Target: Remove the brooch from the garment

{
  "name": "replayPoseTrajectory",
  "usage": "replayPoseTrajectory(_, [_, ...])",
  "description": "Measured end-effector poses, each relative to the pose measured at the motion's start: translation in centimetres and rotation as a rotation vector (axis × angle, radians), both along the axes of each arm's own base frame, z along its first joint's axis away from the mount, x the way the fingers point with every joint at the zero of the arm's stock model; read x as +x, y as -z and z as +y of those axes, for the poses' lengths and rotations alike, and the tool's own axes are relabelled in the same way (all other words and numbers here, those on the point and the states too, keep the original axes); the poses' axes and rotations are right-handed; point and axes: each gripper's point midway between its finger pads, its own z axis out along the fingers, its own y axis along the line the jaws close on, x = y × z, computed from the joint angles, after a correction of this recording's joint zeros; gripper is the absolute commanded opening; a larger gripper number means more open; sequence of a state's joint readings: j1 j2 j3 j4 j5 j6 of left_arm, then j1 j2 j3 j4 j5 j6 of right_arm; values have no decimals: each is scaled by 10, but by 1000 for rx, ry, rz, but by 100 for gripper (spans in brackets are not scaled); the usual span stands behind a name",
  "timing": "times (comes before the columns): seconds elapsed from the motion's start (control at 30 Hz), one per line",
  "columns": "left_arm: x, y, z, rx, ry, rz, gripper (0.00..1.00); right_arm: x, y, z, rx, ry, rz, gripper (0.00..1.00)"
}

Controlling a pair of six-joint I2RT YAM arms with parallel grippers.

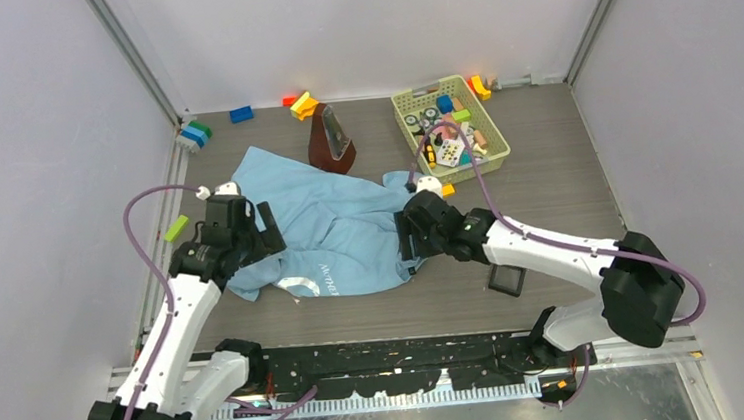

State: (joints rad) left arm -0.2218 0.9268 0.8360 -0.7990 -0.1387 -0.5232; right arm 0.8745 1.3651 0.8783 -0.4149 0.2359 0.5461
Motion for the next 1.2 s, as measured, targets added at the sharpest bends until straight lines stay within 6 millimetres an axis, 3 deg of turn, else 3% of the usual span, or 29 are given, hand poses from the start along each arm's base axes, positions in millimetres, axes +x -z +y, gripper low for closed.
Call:
replayPoseTrajectory(0.07, [2, -8, 5, 21, -13, -37, 100, 14, -4, -14, -7, 64, -20, 75])
replayPoseTrajectory(0.13, [2, -18, 7, 21, -8, -86, 100, 31, -11, -40, -14, 155, -37, 76])
replayPoseTrajectory(0.27, [13, -31, 6, 14, 11, -223, 100, 58, -39, -94, 9, 317, -146, 87])
replayPoseTrajectory(0.47, [42, -12, 9, 50, -2, -334, 100, 91, -85, -179, 50, 605, -350, 91])
replayPoseTrajectory(0.53, [56, -3, 16, 113, -14, -353, 100, 101, -85, -210, 73, 706, -409, 91])
replayPoseTrajectory(0.63, [68, 14, 33, 225, -45, -350, 100, 99, -63, -245, 65, 774, -466, 91])
replayPoseTrajectory(0.7, [74, 24, 45, 311, -64, -337, 100, 92, -40, -253, 32, 754, -483, 91])
replayPoseTrajectory(0.8, [86, 37, 57, 410, -72, -331, 98, 90, -21, -259, -21, 714, -493, 92])
replayPoseTrajectory(0.93, [92, 74, 63, 498, -30, -319, 100, 111, -20, -266, -66, 670, -558, 91])
replayPoseTrajectory(1.03, [93, 97, 62, 529, 27, -299, 99, 125, -3, -268, -116, 641, -556, 91])
replayPoseTrajectory(1.2, [113, 79, 66, 499, -1, -434, 98, 130, 28, -273, -164, 624, -529, 89])
